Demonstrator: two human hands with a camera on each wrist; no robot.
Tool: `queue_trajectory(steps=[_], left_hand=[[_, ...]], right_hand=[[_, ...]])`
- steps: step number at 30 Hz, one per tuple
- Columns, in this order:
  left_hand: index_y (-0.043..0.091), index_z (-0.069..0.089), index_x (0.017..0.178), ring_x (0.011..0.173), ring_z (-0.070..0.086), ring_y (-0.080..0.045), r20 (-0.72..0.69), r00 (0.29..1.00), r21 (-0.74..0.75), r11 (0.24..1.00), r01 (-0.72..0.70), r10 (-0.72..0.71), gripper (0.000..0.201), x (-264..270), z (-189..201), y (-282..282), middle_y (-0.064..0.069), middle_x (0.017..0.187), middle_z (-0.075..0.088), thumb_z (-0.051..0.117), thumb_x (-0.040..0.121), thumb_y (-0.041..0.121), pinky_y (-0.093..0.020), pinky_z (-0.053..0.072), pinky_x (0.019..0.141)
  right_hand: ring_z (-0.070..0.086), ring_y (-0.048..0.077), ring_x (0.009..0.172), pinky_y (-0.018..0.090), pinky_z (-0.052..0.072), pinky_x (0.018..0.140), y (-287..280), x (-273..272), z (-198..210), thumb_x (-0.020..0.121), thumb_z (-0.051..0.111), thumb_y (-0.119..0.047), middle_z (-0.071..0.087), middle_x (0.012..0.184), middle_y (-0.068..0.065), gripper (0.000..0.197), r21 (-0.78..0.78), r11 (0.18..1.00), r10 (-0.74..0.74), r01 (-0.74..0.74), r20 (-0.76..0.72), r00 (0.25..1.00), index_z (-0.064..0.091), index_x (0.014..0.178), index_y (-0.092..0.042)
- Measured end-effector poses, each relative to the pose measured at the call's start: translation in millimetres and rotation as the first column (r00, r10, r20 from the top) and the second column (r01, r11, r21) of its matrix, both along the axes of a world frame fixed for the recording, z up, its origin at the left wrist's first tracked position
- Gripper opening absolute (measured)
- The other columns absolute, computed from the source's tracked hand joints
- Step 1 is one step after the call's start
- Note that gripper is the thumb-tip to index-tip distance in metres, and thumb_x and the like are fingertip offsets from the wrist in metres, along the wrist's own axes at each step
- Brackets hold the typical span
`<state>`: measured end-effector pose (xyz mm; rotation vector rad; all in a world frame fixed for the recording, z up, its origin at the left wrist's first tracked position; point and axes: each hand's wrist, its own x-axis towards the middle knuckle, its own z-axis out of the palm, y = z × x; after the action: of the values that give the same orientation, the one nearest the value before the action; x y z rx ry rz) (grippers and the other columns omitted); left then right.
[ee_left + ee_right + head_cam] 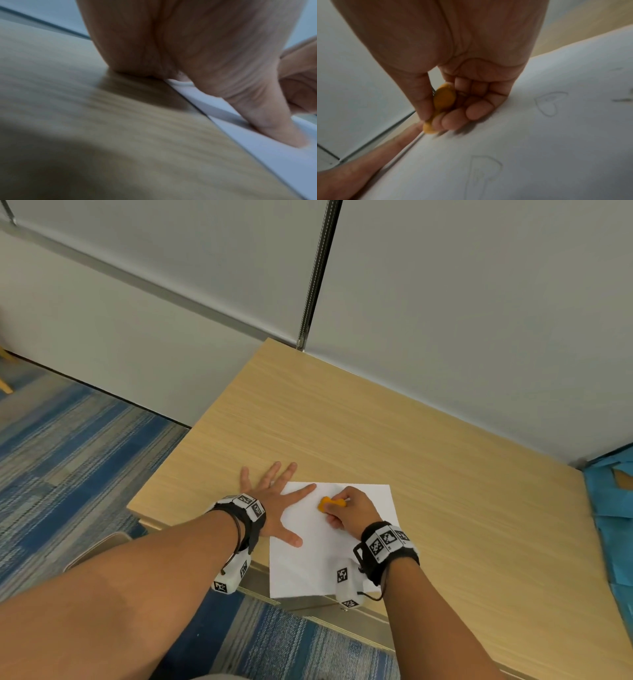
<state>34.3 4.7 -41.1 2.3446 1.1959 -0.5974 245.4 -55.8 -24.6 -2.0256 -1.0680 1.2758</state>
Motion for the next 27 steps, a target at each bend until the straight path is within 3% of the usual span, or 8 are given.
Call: queue_trajectory(steps=[6,8,11,13,17,20,24,27], left_hand=[[0.072,-0.006,0.148,0.153,-0.032,-0.025,0.148,0.985,0.033,0.995,-0.095,0.089,0.077,-3,-2,-2,0.010,0.159,-0.046,0.048,0.092,0.075,-0.074,-0.013,0.115],[0.074,0.000,0.147,0.152,-0.034,-0.028,0.157,0.984,0.032,0.996,-0.087,0.081,0.076,-4,0,-3,0.013,0.158,-0.046,0.045,0.086,0.085,-0.075,-0.015,0.114],[0.073,-0.004,0.147,0.147,-0.043,-0.030,0.080,0.997,0.027,0.999,-0.023,0.021,0.106,-3,0,-6,0.013,0.155,-0.051,0.050,0.060,0.101,-0.077,-0.023,0.107],[0.073,-0.012,0.145,0.143,-0.048,-0.030,0.009,1.000,0.039,0.999,0.025,-0.026,0.122,-1,-2,-5,0.013,0.153,-0.053,0.055,0.049,0.103,-0.080,-0.025,0.102],[0.072,-0.021,0.142,0.143,-0.048,-0.030,-0.024,0.999,0.010,1.000,0.027,-0.027,0.129,1,-2,-3,0.015,0.154,-0.052,0.059,0.045,0.102,-0.083,-0.024,0.098],[0.071,-0.024,0.141,0.143,-0.048,-0.030,-0.035,0.999,0.014,0.999,0.032,-0.032,0.133,1,-3,-3,0.015,0.154,-0.052,0.059,0.043,0.103,-0.083,-0.022,0.099],[0.070,-0.029,0.140,0.141,-0.050,-0.030,-0.037,0.998,-0.006,0.999,0.045,-0.045,0.140,1,1,-2,0.015,0.152,-0.054,0.063,0.039,0.101,-0.083,-0.026,0.096],[0.070,-0.029,0.140,0.142,-0.050,-0.031,-0.030,0.998,-0.011,0.999,0.047,-0.047,0.141,0,1,-2,0.015,0.151,-0.055,0.063,0.038,0.102,-0.084,-0.026,0.095]], right_hand=[[0.068,0.020,0.064,0.040,0.057,0.076,-12,-7,-17,0.091,0.071,-0.025,0.073,0.071,0.005,0.020,0.140,0.869,-0.468,0.475,-0.080,0.880,0.055,0.090,-0.014],[0.068,0.022,0.065,0.042,0.057,0.078,-12,-13,-20,0.090,0.072,-0.025,0.073,0.069,0.004,0.020,0.142,0.791,-0.573,0.596,-0.173,0.801,0.055,0.088,-0.015],[0.067,0.022,0.062,0.040,0.056,0.073,-12,-16,-19,0.089,0.073,-0.023,0.071,0.067,0.004,0.020,0.149,0.734,-0.626,0.663,-0.229,0.745,0.056,0.087,-0.014],[0.065,0.023,0.060,0.035,0.054,0.063,-11,-15,-16,0.088,0.074,-0.021,0.071,0.068,0.008,0.019,0.139,0.801,-0.546,0.582,-0.230,0.806,0.057,0.087,-0.013],[0.065,0.021,0.058,0.027,0.051,0.055,-4,-11,-5,0.084,0.080,-0.017,0.072,0.069,0.012,0.024,0.085,0.987,-0.121,0.133,-0.126,0.985,0.057,0.088,-0.011],[0.067,0.022,0.061,0.034,0.056,0.060,4,-11,-1,0.082,0.082,-0.018,0.074,0.071,0.016,0.023,0.003,0.990,0.138,-0.138,-0.077,0.987,0.060,0.084,-0.012],[0.065,0.020,0.063,0.039,0.058,0.066,5,-16,-6,0.079,0.079,-0.033,0.073,0.075,0.009,0.024,0.080,0.994,0.064,-0.079,0.179,0.982,0.061,0.084,-0.019],[0.058,0.019,0.058,0.033,0.049,0.062,1,-16,0,0.077,0.084,-0.025,0.065,0.065,0.005,0.025,-0.038,0.962,0.271,-0.270,0.047,0.961,0.060,0.075,-0.019]])
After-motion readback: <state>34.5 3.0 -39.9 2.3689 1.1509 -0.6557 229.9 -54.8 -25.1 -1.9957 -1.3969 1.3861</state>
